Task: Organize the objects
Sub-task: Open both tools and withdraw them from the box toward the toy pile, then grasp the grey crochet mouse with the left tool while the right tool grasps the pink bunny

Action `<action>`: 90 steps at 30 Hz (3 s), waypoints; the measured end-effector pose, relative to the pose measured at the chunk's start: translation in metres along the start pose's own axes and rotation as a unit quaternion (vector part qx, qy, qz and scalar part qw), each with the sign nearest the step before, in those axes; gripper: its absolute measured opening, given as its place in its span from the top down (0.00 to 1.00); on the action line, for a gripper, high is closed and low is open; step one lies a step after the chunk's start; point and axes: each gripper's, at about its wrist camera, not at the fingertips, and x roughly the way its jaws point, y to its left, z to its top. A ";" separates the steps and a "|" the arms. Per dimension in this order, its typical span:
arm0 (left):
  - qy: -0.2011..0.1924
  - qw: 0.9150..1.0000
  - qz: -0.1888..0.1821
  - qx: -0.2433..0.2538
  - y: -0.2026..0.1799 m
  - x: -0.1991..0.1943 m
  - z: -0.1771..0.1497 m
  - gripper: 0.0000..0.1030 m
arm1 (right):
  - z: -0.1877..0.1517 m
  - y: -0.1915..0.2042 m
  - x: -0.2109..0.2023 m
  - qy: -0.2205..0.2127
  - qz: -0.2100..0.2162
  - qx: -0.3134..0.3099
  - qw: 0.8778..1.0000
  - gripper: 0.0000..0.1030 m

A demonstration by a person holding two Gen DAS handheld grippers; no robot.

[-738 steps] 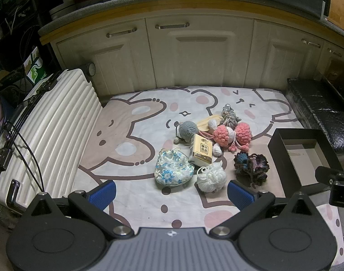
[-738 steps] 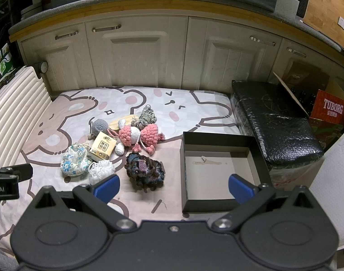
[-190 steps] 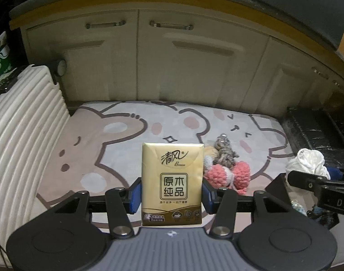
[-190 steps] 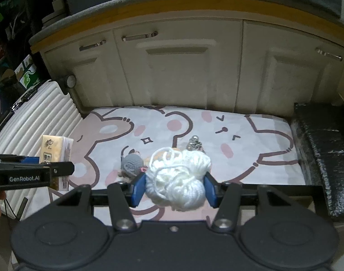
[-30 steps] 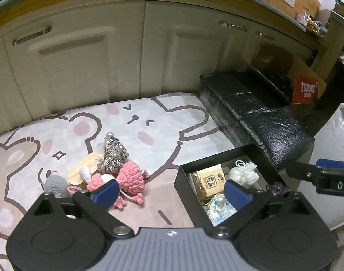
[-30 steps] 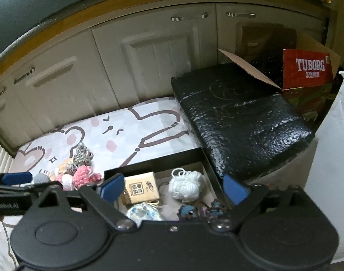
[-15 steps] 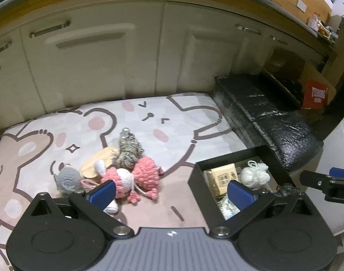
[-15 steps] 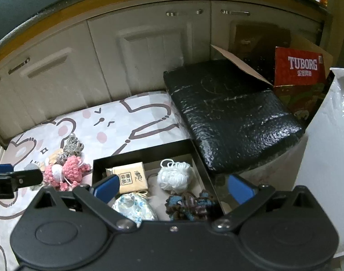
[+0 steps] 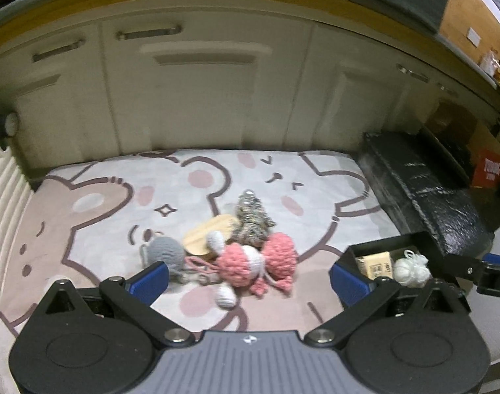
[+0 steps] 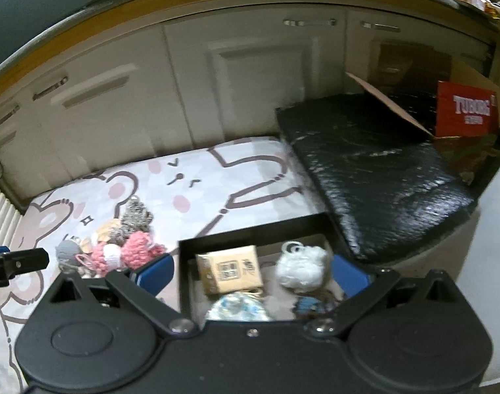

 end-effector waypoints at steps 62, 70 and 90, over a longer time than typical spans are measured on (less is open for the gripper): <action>0.035 0.986 0.038 -0.159 0.112 0.092 0.012 0.10 | -0.039 0.172 0.091 -0.077 0.014 -0.437 0.896 0.00; 0.055 0.982 0.039 -0.179 0.115 0.119 0.011 0.18 | -0.074 0.192 0.113 -0.069 0.022 -0.559 0.826 0.10; 0.069 0.979 0.028 -0.189 0.120 0.160 0.008 0.19 | -0.090 0.212 0.157 -0.078 0.078 -0.619 0.778 0.47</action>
